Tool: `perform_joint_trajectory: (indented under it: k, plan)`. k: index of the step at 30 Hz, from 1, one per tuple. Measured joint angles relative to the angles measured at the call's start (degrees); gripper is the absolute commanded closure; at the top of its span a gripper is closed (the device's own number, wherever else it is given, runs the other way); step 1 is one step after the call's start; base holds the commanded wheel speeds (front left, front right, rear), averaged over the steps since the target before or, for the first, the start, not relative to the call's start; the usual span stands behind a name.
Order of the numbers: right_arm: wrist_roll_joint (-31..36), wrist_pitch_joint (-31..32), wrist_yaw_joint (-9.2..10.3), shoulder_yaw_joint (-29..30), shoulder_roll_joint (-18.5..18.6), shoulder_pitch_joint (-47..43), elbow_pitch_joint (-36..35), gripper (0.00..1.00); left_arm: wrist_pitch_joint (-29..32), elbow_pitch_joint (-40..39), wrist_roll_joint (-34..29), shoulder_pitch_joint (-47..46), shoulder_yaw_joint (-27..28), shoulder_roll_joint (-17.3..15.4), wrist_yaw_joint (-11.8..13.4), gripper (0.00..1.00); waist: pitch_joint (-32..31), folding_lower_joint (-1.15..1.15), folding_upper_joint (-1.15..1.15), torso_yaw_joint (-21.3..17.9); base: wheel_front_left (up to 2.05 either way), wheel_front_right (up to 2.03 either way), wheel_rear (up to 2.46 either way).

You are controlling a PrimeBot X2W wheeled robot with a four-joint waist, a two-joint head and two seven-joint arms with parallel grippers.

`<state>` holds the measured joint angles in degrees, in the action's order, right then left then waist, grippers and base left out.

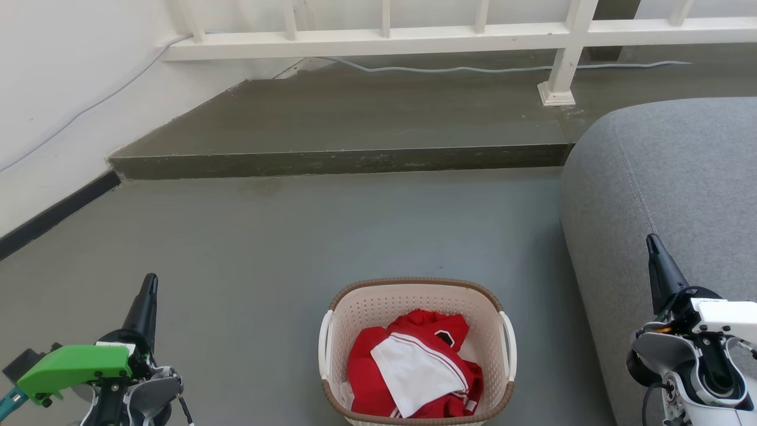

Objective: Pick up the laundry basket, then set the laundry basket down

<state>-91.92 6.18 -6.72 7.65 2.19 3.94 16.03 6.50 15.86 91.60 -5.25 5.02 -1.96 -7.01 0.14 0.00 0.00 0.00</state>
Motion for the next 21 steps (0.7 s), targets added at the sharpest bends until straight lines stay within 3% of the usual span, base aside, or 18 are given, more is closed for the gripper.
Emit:
perform_joint_trajectory:
  k: [21]
  plan:
    - [0.0, 0.0, 0.0, 0.0, 0.0, 0.0, 0.0, 1.0, 0.0, 0.0, 0.0, 0.0, 0.0, 0.0, 0.0, 1.0, 0.0, 0.0, 0.0, 0.0, 0.0, 0.0, 0.0]
